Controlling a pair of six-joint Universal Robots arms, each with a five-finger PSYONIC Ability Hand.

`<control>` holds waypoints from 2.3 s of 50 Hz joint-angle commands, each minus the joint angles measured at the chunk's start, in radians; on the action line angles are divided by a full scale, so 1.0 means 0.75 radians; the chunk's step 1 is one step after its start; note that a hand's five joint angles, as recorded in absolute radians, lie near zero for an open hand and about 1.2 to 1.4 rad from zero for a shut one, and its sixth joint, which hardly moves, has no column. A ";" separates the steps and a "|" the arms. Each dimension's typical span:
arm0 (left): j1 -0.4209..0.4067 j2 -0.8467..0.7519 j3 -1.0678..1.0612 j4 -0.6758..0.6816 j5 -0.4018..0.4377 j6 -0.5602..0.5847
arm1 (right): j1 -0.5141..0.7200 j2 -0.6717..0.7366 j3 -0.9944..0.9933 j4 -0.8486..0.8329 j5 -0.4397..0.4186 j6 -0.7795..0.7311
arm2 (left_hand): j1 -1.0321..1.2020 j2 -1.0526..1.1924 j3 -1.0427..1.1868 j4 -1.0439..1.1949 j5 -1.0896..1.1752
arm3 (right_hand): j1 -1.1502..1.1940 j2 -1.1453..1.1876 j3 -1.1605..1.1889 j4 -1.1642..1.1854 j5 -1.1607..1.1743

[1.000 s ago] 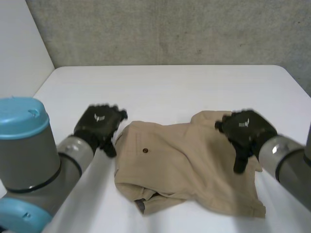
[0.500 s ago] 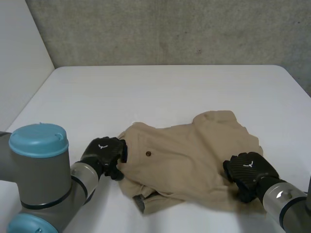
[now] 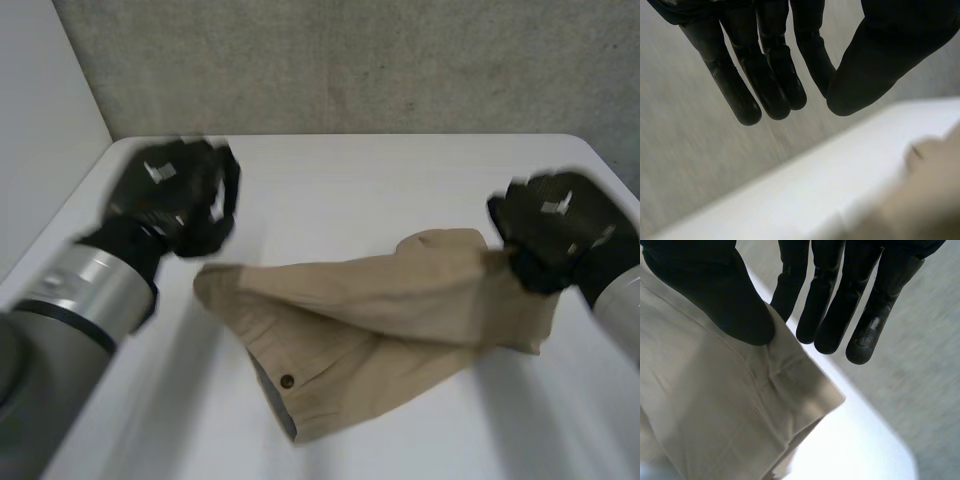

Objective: Fold the shorts.

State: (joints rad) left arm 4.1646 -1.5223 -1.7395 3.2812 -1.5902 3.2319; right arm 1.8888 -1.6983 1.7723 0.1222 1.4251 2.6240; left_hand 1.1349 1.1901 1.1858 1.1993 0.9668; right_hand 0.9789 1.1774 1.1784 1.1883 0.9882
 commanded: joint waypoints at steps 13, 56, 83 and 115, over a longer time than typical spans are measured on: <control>0.305 0.189 0.012 -0.025 0.042 -0.014 | 0.181 0.121 -0.232 0.062 0.002 0.115 | 0.348 0.275 0.281 0.263 0.340 | 0.556 0.292 0.290 0.277 0.311; -0.020 -0.466 -0.233 -0.035 -0.052 -0.125 | 0.181 0.409 -0.197 -0.161 0.176 0.169 | -0.708 -0.782 -0.776 -0.794 -0.717 | 0.556 0.292 0.290 0.277 0.311; 0.229 -0.329 -0.094 0.227 -0.136 0.035 | -0.136 0.303 -0.117 -0.161 0.166 0.238 | 0.348 0.275 0.281 0.263 0.340 | -1.072 -1.337 -1.338 -1.352 -1.318; -0.306 -0.665 0.644 0.313 0.130 0.166 | -0.228 0.305 -0.027 -0.167 0.092 0.257 | 0.348 0.275 0.281 0.263 0.340 | -1.072 -1.337 -1.338 -1.352 -1.318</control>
State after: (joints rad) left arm 4.0958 -1.7955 -1.2161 3.5141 -1.5584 3.3563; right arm 1.7139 -1.4711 1.7381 -0.0015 1.5050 2.8165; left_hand 1.1046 1.1937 1.1830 1.1996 0.9697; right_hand 0.2031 0.2164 0.2131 0.2314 0.0680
